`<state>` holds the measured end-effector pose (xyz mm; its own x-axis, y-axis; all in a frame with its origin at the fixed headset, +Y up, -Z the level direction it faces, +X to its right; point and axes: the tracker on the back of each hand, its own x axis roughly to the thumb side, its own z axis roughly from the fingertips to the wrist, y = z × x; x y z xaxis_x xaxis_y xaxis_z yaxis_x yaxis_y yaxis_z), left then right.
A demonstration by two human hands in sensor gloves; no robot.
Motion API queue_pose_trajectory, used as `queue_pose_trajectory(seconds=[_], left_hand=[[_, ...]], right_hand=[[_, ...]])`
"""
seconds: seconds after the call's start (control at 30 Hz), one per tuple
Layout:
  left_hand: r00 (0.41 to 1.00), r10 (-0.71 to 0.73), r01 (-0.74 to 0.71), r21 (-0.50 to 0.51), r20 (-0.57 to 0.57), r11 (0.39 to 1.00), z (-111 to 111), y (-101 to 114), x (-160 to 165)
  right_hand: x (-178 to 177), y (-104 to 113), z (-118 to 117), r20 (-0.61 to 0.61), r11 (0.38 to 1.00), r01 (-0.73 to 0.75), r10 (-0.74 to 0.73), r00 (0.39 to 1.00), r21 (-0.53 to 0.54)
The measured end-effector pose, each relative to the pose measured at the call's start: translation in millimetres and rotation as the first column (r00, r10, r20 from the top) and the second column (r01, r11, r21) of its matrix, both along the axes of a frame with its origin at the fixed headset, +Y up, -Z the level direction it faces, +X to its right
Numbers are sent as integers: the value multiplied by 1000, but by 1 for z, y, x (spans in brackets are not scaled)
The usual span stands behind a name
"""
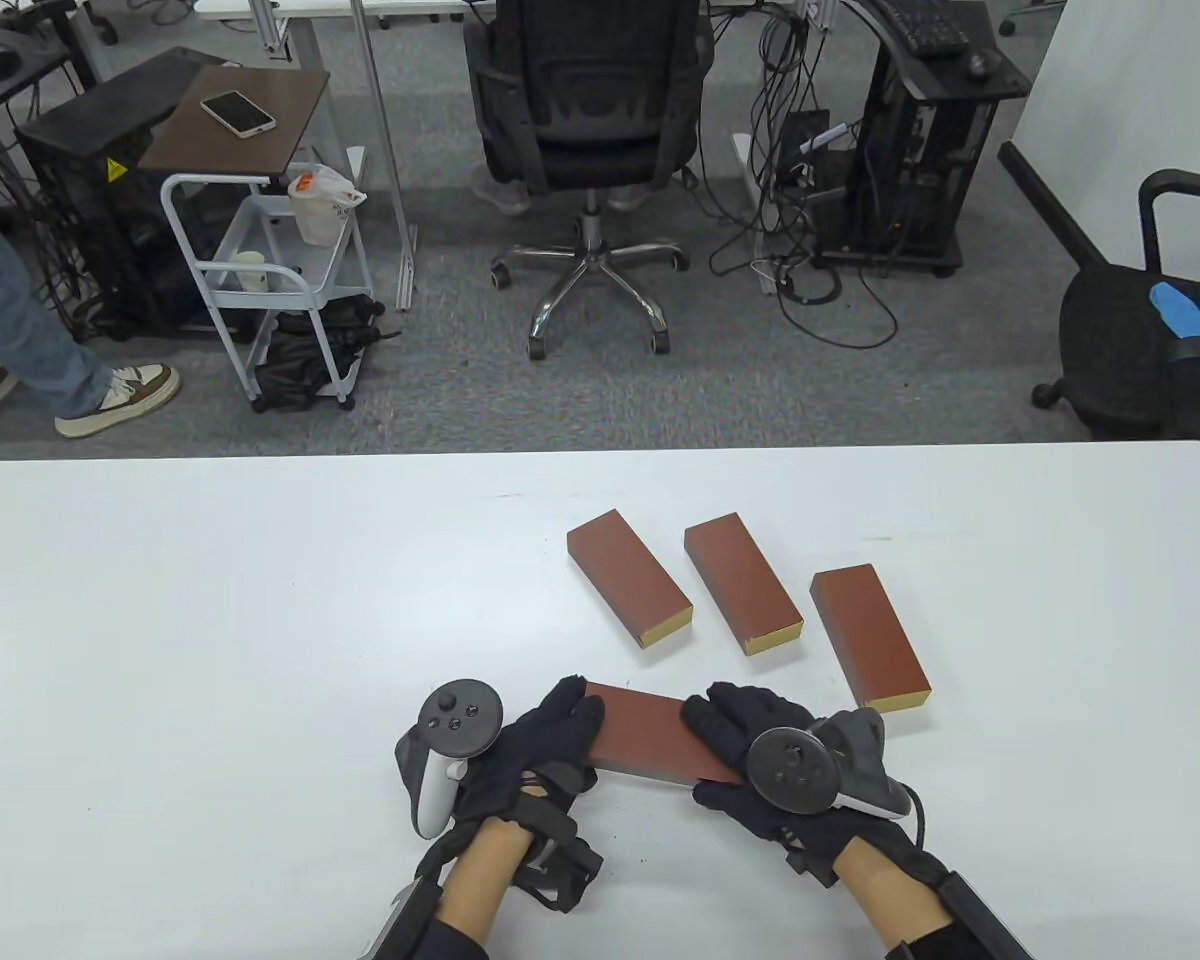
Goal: Slide to open storage boxes and store sunglasses
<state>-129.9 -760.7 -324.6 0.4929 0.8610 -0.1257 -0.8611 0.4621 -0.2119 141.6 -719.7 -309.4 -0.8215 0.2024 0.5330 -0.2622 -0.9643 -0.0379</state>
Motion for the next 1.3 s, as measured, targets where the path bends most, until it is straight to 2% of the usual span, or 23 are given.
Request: queue_pose_trajectory(seconds=[0.13,0.33,0.47,0.6,0.8,1.0,1.3], left_hand=[[988,-139,144,83,-60,986,1,7,-5],[972,-228,234,138,-58,962,1,11,-5],[964,-262,265,158,-39,951,1,12,-3],[963,-265,268,163,-39,950,2,11,-3],[964,-260,264,167,-47,950,1,9,-4],[948,-315,318,197,-49,927,3,11,0],[935,-343,353,294,-86,888,5,34,12]], right_hand=[[5,-10,-7,81,997,-75,77,994,-34],[26,-24,-19,179,985,-129,148,973,-111],[35,-29,-22,195,975,-173,199,961,-142],[38,-37,-25,166,954,-200,239,957,-225],[34,-39,-24,181,946,-255,292,939,-199],[34,-37,-23,192,944,-271,307,932,-190],[38,-9,-24,218,978,-181,201,955,-107]])
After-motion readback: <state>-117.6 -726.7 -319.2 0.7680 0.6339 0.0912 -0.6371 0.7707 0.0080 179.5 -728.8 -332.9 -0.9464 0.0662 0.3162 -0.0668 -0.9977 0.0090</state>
